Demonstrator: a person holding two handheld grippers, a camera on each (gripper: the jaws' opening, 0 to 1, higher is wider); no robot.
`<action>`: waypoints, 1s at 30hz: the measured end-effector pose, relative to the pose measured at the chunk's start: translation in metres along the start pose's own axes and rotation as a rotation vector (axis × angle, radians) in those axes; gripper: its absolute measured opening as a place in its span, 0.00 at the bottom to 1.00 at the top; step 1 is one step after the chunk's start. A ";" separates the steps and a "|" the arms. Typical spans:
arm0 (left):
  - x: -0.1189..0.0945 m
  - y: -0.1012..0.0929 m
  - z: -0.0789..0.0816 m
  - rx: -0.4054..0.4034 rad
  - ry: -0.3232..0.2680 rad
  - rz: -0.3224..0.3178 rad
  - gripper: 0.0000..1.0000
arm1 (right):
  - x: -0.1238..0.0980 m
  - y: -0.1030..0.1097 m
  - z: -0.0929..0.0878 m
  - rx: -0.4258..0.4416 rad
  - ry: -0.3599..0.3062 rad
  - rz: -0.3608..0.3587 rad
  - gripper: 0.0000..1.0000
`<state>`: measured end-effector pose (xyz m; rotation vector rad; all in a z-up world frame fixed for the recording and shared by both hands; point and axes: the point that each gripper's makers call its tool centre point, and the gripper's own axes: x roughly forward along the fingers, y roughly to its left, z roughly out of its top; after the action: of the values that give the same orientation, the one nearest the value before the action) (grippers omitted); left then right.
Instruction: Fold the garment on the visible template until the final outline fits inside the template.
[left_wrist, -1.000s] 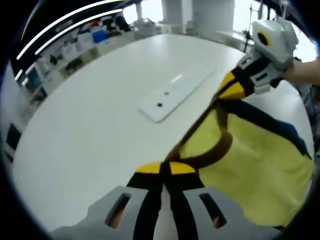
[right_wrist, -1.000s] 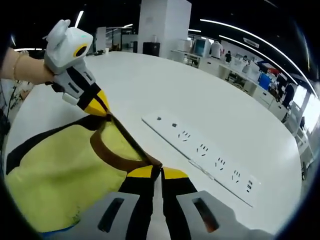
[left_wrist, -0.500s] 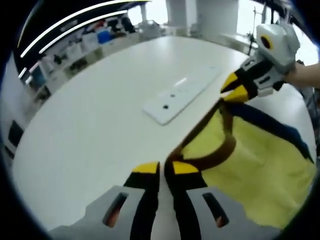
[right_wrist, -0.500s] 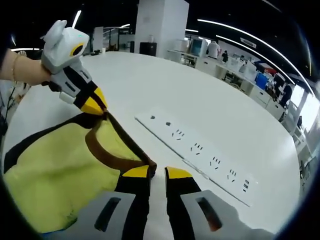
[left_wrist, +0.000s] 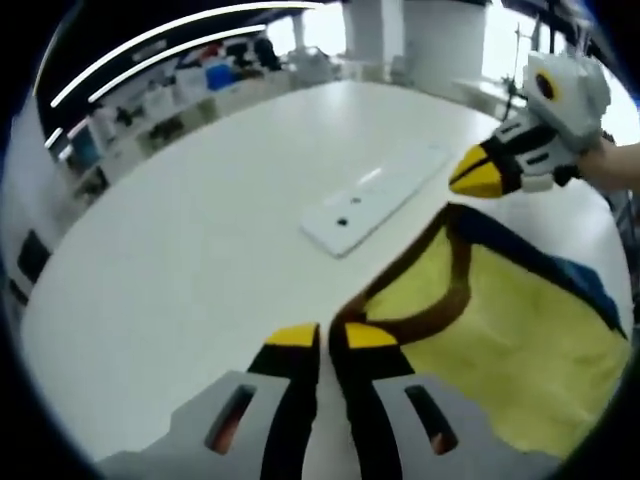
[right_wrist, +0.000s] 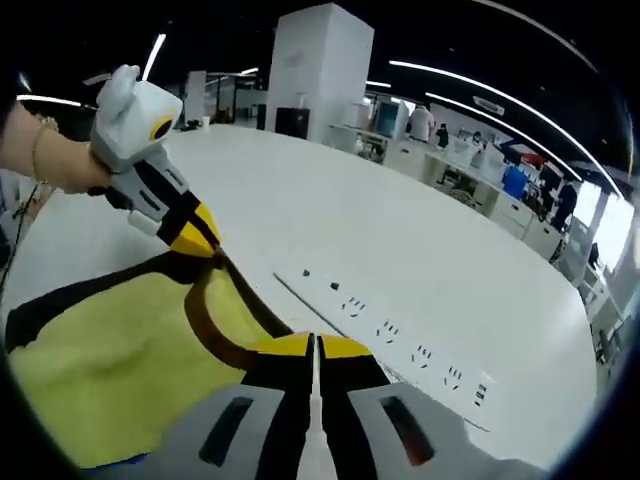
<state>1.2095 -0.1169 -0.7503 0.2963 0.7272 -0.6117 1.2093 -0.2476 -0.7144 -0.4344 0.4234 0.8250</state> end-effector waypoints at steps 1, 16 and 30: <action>-0.002 0.001 0.002 -0.012 -0.017 -0.004 0.06 | -0.004 0.010 0.002 -0.042 0.001 0.026 0.01; -0.013 0.001 0.005 -0.111 -0.083 -0.021 0.00 | 0.012 0.013 -0.046 -0.054 0.153 0.047 0.01; -0.013 -0.006 0.000 0.011 -0.030 0.007 0.00 | 0.004 0.012 -0.037 0.016 0.115 0.039 0.01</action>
<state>1.1985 -0.1165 -0.7417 0.2988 0.6938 -0.6123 1.1956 -0.2575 -0.7501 -0.4608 0.5460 0.8361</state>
